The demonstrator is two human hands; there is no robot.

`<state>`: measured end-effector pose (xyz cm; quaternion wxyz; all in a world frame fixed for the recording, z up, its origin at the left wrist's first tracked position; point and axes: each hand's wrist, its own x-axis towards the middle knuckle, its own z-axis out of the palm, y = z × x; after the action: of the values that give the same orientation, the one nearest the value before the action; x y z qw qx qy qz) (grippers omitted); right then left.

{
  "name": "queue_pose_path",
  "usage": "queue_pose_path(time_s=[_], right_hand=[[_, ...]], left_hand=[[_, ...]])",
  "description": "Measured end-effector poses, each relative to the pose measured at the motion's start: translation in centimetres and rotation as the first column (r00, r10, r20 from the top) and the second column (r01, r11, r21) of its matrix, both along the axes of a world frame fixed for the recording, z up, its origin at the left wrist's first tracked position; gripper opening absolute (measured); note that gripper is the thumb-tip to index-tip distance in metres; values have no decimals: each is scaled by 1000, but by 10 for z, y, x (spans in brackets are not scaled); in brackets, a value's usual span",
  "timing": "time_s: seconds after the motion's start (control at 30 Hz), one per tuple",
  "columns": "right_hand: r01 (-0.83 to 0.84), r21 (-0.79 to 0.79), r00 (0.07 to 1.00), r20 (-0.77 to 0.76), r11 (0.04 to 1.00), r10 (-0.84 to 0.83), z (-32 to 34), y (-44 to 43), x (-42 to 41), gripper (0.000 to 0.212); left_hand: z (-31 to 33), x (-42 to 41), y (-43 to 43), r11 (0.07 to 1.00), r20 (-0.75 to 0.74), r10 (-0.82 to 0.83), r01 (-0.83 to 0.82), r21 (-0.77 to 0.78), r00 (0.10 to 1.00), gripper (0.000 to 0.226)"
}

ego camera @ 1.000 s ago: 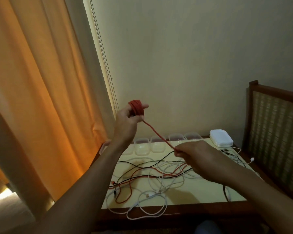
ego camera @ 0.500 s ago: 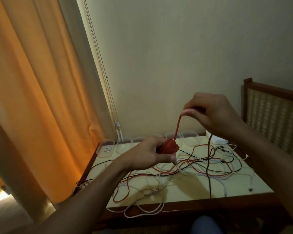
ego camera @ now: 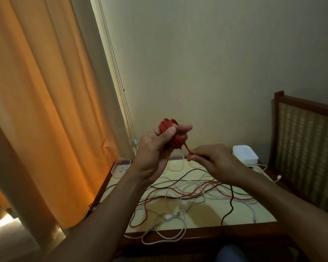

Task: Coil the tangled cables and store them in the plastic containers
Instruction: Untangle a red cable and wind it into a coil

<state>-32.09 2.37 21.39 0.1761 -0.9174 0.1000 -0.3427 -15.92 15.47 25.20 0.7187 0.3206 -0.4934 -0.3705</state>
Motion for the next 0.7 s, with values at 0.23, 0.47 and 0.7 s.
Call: queue_pose_path(time_s=[0.23, 0.47, 0.7], right_hand=[[-13, -273, 984, -176, 962, -37, 5, 31, -15, 35], [-19, -387, 998, -56, 922, -3, 47, 18, -36, 25], [15, -272, 996, 89, 962, 10, 64, 12, -33, 12]], left_hand=[[-5, 6, -5, 853, 387, 465, -519, 43, 796, 16], [-15, 4, 0, 904, 802, 172, -415, 102, 572, 11], [-10, 1, 11, 954, 761, -115, -142, 264, 639, 28]])
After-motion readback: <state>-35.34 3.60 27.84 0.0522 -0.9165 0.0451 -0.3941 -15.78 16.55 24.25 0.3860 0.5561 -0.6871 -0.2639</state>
